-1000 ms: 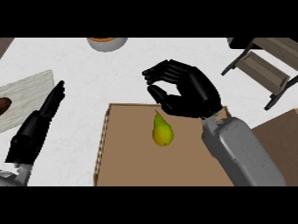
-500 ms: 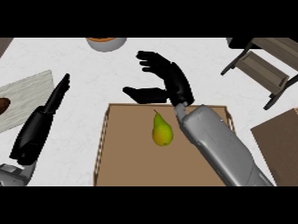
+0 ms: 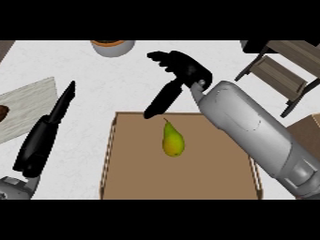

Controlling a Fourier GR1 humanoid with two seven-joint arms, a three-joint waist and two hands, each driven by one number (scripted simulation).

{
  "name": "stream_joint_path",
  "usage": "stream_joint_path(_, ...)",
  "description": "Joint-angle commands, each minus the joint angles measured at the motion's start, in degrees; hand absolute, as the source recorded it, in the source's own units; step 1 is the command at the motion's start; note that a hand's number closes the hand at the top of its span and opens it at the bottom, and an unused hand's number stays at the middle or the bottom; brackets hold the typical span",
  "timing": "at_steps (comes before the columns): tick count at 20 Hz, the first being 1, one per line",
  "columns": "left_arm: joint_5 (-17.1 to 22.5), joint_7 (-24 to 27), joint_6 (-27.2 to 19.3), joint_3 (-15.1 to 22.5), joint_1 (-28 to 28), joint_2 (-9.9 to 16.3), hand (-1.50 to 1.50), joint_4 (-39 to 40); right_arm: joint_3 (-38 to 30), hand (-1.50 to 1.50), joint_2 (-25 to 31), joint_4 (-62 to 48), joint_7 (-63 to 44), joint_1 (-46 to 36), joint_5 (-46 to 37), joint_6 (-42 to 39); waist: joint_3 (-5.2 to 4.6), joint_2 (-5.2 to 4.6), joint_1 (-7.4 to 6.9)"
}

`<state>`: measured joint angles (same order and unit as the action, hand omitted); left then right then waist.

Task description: Pick the pear from the tray and place it in the tiered basket

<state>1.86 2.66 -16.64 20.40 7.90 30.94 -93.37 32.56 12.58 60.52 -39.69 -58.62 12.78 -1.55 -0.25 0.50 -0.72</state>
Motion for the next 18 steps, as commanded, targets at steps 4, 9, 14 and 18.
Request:
stream_joint_path(4, -1.6, 1.2, -0.4, 0.6, 0.1, -1.6, 0.00, 1.7, 5.9, -1.50, -0.1, 0.1, -22.3, -12.0, 0.8, -14.5, 0.09, -0.20, 0.30)
stream_joint_path(9, 0.6, 1.5, 2.9, -3.1, 0.6, 0.5, 0.00, 1.1, 5.6, -1.50, -2.8, -0.1, -30.1, -14.4, 1.7, -15.4, 0.19, -0.22, 0.46)
stream_joint_path(14, -0.6, -0.6, 2.2, -2.5, -0.6, -1.2, 0.00, -0.4, 7.3, -1.50, -7.7, -1.6, -32.3, -14.0, -0.2, -11.2, 0.21, -0.27, 0.54)
stream_joint_path(18, -1.8, -0.1, 2.5, -2.3, 1.6, -2.2, 0.00, 0.5, 9.5, -1.50, -12.3, -8.0, -33.3, -17.0, -1.7, -10.4, 0.17, -0.48, -0.01)
